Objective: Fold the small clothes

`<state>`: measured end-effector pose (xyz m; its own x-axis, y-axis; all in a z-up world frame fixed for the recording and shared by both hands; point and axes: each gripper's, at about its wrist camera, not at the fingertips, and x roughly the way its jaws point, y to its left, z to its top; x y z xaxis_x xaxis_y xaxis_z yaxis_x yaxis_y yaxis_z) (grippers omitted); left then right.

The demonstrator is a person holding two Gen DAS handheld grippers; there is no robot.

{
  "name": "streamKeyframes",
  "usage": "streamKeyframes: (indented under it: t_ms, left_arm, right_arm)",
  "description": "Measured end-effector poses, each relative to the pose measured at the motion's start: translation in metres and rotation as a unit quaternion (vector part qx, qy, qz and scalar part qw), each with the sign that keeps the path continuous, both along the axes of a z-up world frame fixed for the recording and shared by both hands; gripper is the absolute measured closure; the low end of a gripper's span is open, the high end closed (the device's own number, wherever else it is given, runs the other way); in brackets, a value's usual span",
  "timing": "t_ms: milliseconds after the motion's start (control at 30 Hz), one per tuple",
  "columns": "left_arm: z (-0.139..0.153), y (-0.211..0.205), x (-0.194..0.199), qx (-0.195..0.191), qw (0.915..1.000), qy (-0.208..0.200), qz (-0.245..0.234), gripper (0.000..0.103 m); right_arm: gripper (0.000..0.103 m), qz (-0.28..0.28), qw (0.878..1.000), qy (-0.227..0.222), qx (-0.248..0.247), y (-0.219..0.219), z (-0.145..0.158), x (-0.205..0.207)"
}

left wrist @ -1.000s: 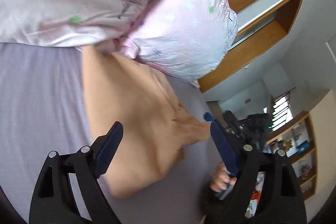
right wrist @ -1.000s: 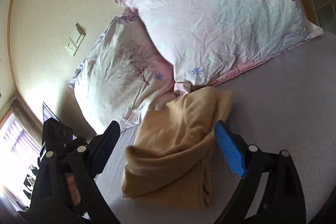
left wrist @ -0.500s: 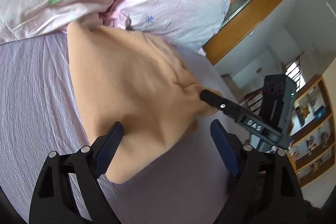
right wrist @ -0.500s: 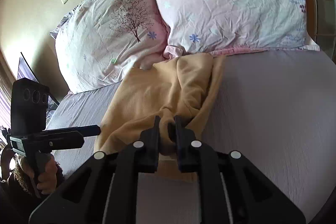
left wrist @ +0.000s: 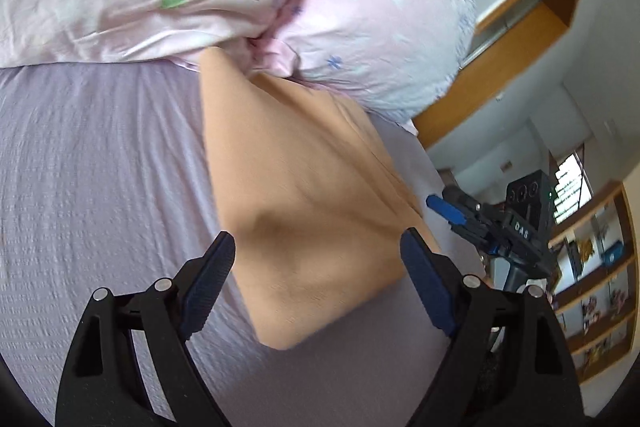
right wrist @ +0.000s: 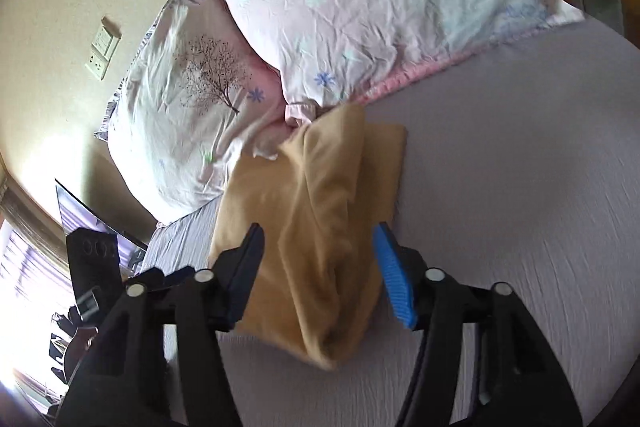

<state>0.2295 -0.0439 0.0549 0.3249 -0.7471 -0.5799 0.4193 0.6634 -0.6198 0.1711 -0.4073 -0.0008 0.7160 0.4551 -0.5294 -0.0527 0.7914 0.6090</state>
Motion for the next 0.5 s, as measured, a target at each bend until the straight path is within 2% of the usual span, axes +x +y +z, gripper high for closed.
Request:
streamKeyframes:
  t_ms: [133,167,200,233,300,367,400,467,500]
  left_arm:
    - [-0.007,-0.003,0.004,0.001,0.9999,0.013,0.001,0.018]
    - [-0.009,-0.004,0.005,0.003,0.9999,0.017,0.0,0.018]
    - [-0.009,-0.004,0.006,0.005,0.9998,0.019,0.0,0.018]
    - [-0.01,-0.005,0.007,0.007,0.9998,0.02,0.001,0.018]
    - [-0.01,-0.004,0.011,0.006,0.9997,0.021,0.002,0.018]
    - [-0.013,-0.007,0.02,0.002,0.9996,0.026,0.008,0.018]
    - [-0.014,-0.007,0.024,-0.001,0.9994,0.033,0.01,0.018]
    - [-0.018,-0.009,0.034,-0.008,0.9987,0.049,0.01,0.018]
    - [-0.02,-0.011,0.039,-0.009,0.9983,0.056,0.012,0.017]
  right_arm:
    - [0.048,-0.001,0.998,0.056,-0.018,0.009,-0.005,0.063]
    - [0.051,0.005,0.998,0.068,-0.017,0.012,-0.008,0.075]
    - [0.096,0.017,0.997,0.073,-0.018,0.016,-0.011,0.085]
    - [0.098,0.023,0.997,0.073,-0.031,0.02,-0.01,0.09]
    - [0.098,-0.017,0.996,0.046,-0.077,0.019,-0.001,0.086]
    - [0.097,-0.046,0.995,0.063,-0.058,0.005,-0.008,0.089]
    - [0.091,-0.04,0.996,0.079,-0.035,0.0,-0.015,0.09]
    - [0.058,-0.025,0.995,0.099,0.02,-0.01,-0.024,0.085]
    - [0.024,-0.023,0.993,0.105,0.04,-0.014,-0.028,0.08]
